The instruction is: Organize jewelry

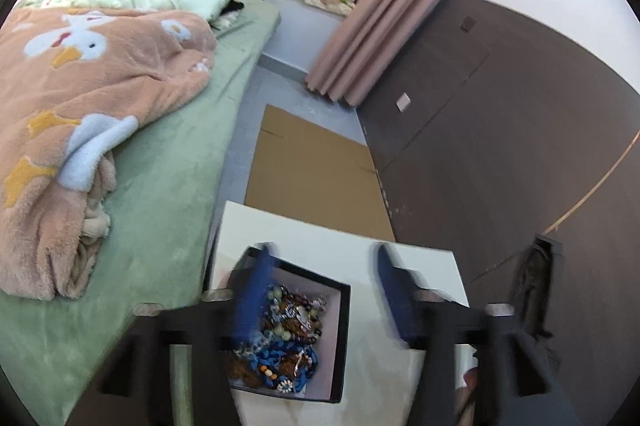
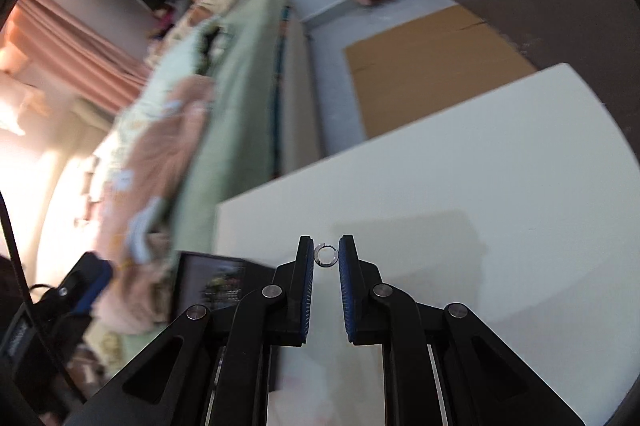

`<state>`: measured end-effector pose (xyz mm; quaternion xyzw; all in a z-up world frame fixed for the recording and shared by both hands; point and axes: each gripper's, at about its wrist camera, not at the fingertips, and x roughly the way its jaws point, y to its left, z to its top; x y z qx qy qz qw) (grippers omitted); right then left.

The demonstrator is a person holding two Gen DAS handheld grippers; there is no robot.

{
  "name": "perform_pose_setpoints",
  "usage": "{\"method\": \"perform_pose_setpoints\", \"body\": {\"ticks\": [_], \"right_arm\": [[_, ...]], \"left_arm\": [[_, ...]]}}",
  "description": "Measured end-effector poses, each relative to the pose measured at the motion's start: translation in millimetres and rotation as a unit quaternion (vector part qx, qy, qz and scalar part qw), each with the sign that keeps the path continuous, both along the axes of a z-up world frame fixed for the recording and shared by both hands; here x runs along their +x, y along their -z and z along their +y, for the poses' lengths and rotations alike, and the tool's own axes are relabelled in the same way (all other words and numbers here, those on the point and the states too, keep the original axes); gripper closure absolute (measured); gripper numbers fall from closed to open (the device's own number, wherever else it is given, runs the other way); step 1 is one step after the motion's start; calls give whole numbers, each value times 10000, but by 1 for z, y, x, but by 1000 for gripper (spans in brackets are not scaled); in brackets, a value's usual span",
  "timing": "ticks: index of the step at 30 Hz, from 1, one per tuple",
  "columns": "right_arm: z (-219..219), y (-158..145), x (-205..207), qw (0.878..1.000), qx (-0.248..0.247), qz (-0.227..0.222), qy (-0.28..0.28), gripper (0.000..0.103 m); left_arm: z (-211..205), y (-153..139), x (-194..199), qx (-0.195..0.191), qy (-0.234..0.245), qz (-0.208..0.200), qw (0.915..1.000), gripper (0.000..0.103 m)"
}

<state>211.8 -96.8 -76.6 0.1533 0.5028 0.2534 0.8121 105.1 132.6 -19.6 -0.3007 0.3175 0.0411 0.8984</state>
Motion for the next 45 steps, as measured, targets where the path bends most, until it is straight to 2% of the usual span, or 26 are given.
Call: {"method": "perform_pose_setpoints", "body": {"ticks": [3, 8, 12, 14, 15, 16, 18, 23, 27, 30, 32, 35, 39, 45], "right_arm": [[11, -8, -7, 9990, 366, -91, -239, 89], [36, -15, -16, 9955, 652, -214, -647, 89], [52, -16, -24, 9887, 1109, -142, -1003, 88], [58, -17, -26, 9872, 1173, -97, -1077, 85], [60, -17, -26, 9875, 1152, -66, -1077, 72], [60, -17, -26, 9880, 1143, -68, -1037, 53], [48, -19, -28, 9915, 1062, -212, -722, 42], [23, -28, -30, 9940, 953, -304, -445, 42], [7, -34, -37, 9969, 560, -479, -280, 42], [-5, -38, -43, 9974, 441, -526, -232, 42], [-12, -41, -46, 9974, 405, -565, -202, 42], [-25, -47, -51, 9972, 327, -663, -97, 41], [-45, -53, -55, 9967, 356, -733, 61, 29], [-67, -56, -60, 9967, 147, -754, 253, 23]], "left_arm": [[3, -4, -2, 73, -102, -64, 9999, 34], [12, 0, -1, 140, -226, 64, 9996, 34], [21, -1, -4, 210, -393, 94, 9990, 34], [25, -1, -6, 182, -447, 109, 9988, 34], [26, -1, -8, 162, -474, 115, 9987, 34], [27, -1, -10, 152, -493, 124, 9986, 34], [25, -1, -12, 183, -483, 139, 9986, 34], [9, -5, -15, 395, -333, 125, 9986, 34], [-8, -7, -15, 564, -199, 142, 9981, 33], [-22, -7, -16, 683, -126, 148, 9975, 32], [-32, -5, -17, 791, -189, 178, 9965, 25], [-45, -1, -18, 881, -168, 230, 9957, 23], [-59, 3, -22, 899, -169, 282, 9954, 23], [-82, 7, -25, 985, -188, 403, 9941, 21]]}}
